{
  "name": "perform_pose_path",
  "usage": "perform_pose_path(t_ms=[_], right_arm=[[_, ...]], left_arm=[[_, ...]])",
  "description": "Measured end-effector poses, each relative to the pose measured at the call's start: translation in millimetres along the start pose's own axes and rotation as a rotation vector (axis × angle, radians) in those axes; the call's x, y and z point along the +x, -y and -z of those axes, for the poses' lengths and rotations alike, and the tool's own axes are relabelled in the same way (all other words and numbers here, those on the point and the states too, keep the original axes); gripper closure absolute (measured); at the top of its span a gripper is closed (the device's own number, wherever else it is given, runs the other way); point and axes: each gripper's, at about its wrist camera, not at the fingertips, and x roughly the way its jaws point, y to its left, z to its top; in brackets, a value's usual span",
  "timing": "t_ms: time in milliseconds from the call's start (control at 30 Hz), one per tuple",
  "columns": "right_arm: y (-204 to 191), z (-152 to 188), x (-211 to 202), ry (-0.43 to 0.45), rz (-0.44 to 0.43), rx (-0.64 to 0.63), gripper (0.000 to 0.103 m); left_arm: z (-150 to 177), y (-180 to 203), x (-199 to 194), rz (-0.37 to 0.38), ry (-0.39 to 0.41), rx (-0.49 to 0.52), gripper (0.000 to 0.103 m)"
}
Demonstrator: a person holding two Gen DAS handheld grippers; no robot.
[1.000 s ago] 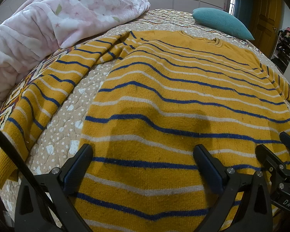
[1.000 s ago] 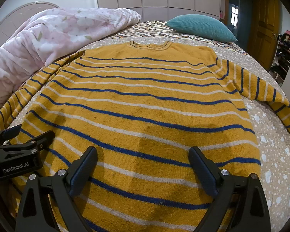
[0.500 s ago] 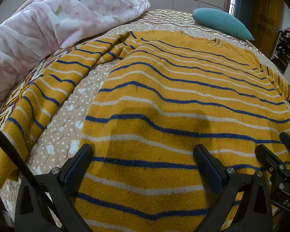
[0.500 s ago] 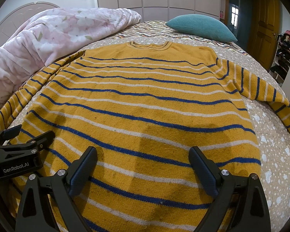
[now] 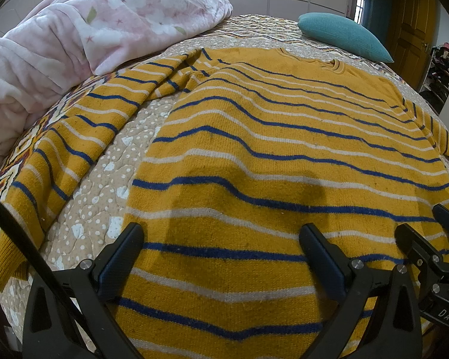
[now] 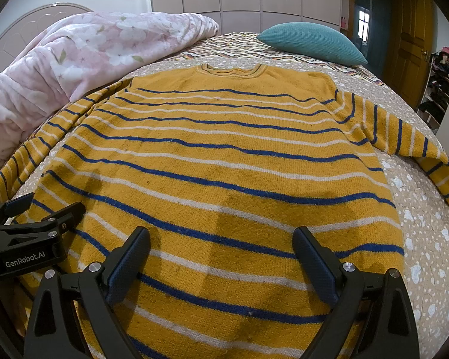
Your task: Fold small clothes
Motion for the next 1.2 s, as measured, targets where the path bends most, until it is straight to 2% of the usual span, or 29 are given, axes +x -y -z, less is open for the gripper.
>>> perform_pose_path(t_ms=[700, 733, 800, 867, 933, 1033, 1100, 1133, 1200], right_arm=[[-7, 0, 1, 0.013, 0.023, -0.012, 0.004], [-7, 0, 0, 0.013, 0.023, -0.012, 0.004], [-7, 0, 0, 0.013, 0.023, -0.012, 0.004], [-7, 1, 0, 0.014, 0.022, -0.011, 0.004], [-6, 2, 1, 0.013, 0.028, -0.013, 0.004], [-6, 3, 1, 0.013, 0.032, -0.014, 0.004], [-6, 3, 1, 0.015, 0.036, -0.015, 0.004], [-6, 3, 1, 0.015, 0.037, -0.015, 0.004], [-5, 4, 1, 0.015, 0.037, -0.015, 0.004]], left_arm=[[-2, -1, -4, -0.024, -0.016, 0.010, 0.000], [-3, -2, -3, 0.034, -0.043, -0.033, 0.000], [-2, -4, -11, 0.041, -0.049, -0.031, 0.006], [0, -9, -25, 0.071, -0.035, -0.024, 0.027], [1, -17, -43, 0.102, -0.006, 0.000, 0.031], [0, -46, -75, 0.135, 0.063, -0.005, 0.031], [-1, -74, -94, 0.083, 0.133, -0.007, 0.029], [1, -88, -96, 0.100, 0.146, -0.049, 0.025], [1, -126, -98, 0.026, 0.177, -0.108, 0.013]])
